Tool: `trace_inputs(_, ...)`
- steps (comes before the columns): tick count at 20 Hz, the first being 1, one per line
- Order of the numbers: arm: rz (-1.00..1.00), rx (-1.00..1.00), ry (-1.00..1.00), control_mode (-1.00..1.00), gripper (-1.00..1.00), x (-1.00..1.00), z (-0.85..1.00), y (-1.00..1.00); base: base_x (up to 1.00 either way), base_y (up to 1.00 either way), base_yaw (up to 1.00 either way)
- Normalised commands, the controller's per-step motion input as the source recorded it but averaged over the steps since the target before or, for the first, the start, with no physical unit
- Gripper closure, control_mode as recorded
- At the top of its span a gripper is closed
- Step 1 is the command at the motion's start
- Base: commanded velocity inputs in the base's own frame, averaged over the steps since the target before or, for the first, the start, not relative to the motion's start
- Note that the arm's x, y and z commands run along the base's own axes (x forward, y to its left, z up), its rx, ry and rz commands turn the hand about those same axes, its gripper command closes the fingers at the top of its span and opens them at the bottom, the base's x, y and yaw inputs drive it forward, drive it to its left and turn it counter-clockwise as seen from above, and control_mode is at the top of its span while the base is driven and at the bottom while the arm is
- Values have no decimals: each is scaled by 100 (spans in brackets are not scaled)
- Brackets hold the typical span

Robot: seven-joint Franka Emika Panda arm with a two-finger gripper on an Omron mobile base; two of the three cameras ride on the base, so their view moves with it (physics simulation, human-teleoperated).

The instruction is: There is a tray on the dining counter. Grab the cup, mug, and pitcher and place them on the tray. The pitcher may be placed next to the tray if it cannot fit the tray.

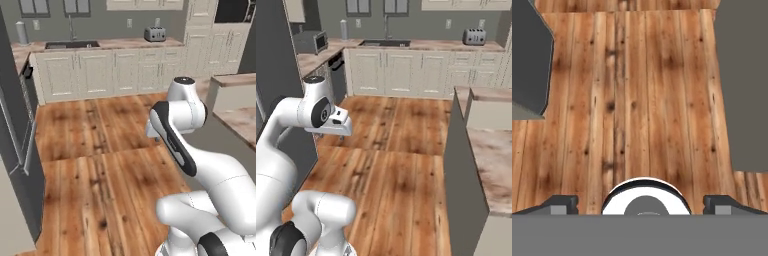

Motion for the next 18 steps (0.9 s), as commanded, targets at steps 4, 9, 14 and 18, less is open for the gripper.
trace_inputs(4,0,0,0,100,-100,0,0,0,100,-31,-7)
trace_inputs(9,0,0,0,100,-100,0,0,0,100,-27,-3)
trace_inputs(14,0,0,0,100,-100,0,0,0,100,-15,0)
trace_inputs(18,0,0,0,100,-100,0,0,0,100,0,0)
